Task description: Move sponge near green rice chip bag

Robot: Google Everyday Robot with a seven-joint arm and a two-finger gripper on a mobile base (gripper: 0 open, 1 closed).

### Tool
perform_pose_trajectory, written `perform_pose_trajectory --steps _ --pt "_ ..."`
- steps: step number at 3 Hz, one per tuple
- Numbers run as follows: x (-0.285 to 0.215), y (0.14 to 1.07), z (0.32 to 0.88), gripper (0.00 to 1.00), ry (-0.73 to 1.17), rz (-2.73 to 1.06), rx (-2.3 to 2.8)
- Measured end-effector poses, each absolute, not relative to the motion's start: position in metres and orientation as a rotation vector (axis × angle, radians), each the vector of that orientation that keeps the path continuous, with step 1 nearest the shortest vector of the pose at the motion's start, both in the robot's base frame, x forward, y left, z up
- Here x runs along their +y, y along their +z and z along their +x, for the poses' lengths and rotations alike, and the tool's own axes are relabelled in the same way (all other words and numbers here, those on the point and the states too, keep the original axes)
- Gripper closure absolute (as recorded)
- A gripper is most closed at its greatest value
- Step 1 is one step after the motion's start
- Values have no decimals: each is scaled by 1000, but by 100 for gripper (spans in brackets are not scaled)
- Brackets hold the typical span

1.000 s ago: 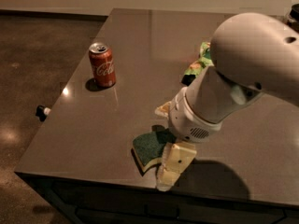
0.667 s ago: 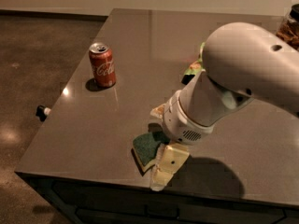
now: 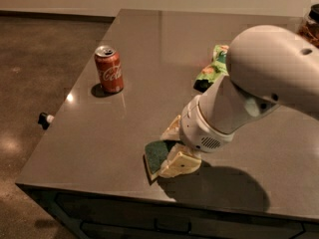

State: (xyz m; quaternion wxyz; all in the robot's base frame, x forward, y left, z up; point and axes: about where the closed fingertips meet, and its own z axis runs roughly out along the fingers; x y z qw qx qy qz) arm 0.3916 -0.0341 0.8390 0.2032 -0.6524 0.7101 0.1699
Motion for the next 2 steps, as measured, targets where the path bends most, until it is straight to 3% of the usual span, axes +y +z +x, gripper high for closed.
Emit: perform_pose_trajectory --steps 1,2 --pt "-53 856 403 69 472 -1732 1992" --pt "-92 889 436 99 403 -1593 2021"
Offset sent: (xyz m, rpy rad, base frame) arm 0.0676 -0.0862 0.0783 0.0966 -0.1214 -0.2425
